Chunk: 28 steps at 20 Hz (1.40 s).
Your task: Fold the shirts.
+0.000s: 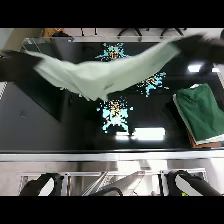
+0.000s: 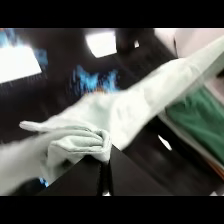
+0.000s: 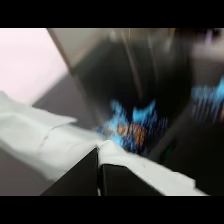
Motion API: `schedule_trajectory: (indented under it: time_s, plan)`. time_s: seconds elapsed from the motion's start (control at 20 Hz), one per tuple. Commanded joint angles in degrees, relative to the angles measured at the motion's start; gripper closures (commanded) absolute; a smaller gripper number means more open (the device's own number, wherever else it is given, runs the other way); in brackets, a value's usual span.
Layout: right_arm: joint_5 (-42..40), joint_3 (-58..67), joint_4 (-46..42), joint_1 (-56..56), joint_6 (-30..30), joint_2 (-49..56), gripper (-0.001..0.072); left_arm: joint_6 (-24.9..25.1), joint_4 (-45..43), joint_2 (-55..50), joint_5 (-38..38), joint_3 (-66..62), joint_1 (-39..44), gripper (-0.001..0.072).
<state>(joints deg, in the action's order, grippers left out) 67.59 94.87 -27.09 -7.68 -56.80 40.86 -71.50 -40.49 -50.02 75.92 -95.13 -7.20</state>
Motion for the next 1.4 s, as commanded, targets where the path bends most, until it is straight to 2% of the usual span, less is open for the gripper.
schedule_trajectory:
  time_s: [0.0, 0.1, 0.2, 0.35, 0.45, 0.55, 0.6, 0.75, 0.85, 0.95, 1.0, 1.05, 1.1, 1.15, 1.2, 1.25, 1.3, 1.35]
  plan:
    - [-1.6, 9.2, -0.6, -0.4, 1.6, -6.6, 0.0696, -1.0, -4.2, 10.1, -1.1, -10.0, -3.7, 0.0698]
    - [-2.2, 11.5, -5.6, -0.4, 1.3, -6.8, 0.0695, -1.5, -10.8, 12.5, -0.8, -11.4, -7.1, 0.0698]
    - [-1.1, 11.2, -11.7, -0.4, -2.9, -5.7, 0.0696, -2.3, -13.5, 13.8, -0.4, -7.0, -9.9, 0.0698]
    - [5.5, 7.9, -12.8, -0.4, -6.6, 0.4, 0.0696, -1.9, -9.8, 11.8, 0.7, 7.2, -10.4, 0.0697]
    - [8.1, 1.8, -12.8, -0.4, -7.9, 5.5, 0.0695, 0.5, -7.5, 7.5, 0.2, 17.9, -7.9, 0.0697]
    - [7.8, -7.2, -12.6, -0.2, -7.7, 10.6, 0.0695, 3.7, -7.5, 1.5, -3.7, 27.3, -3.5, 0.0695]
    - [6.2, -12.0, -12.6, 0.4, -6.9, 13.4, 0.0695, 5.3, -7.5, -2.6, -8.6, 31.7, -1.1, 0.0695]
    - [-5.0, -24.2, -12.8, 1.2, -5.4, 23.5, 0.0695, 7.0, -7.7, -18.4, -24.1, 35.9, 4.5, 0.0694]
    - [-8.9, -25.4, -12.7, 0.7, -5.4, 30.8, 0.0694, 7.0, -7.2, -30.5, -25.0, 29.9, 5.3, 0.0694]
    - [-10.9, -25.3, -12.6, 0.7, -5.3, 35.4, 0.0694, 7.0, -5.3, -40.9, -20.3, 20.9, 5.2, 0.069]
    - [-12.3, -25.3, -12.6, 0.7, -4.8, 36.7, 0.0694, 6.9, -4.8, -44.9, -16.8, 16.2, 5.2, 0.0627]
    - [-13.5, -25.3, -12.7, 0.7, -4.2, 37.4, 0.0694, 6.7, -4.5, -48.2, -13.0, 11.2, 4.9, 0.0245]
    - [-14.6, -25.3, -12.8, 0.4, -4.0, 37.6, 0.0694, 4.1, -4.5, -50.4, -10.1, 7.1, 4.5, 0.0019]
    - [-15.1, -25.2, -12.8, 0.0, -3.8, 37.6, 0.0681, 0.8, -4.5, -51.8, -6.5, 3.3, 3.9, 0.0021]
    - [-15.0, -24.8, -12.8, -0.6, -2.9, 37.5, 0.0554, -1.2, -4.5, -52.3, -3.1, 0.7, 2.9, 0.0022]
    - [-14.7, -24.6, -12.9, -1.4, -2.9, 37.3, 0.0389, -3.1, -4.8, -52.4, 1.1, -1.1, 1.9, 0.0022]
    - [-13.7, -24.3, -12.9, -2.3, -2.9, 37.0, 0.0333, -4.8, -5.0, -52.2, 5.4, -1.9, 1.0, 0.0022]
    - [-12.5, -24.3, -12.8, -3.2, -2.5, 36.6, 0.0334, -6.7, -5.0, -51.5, 9.3, -1.1, 0.0, 0.0022]
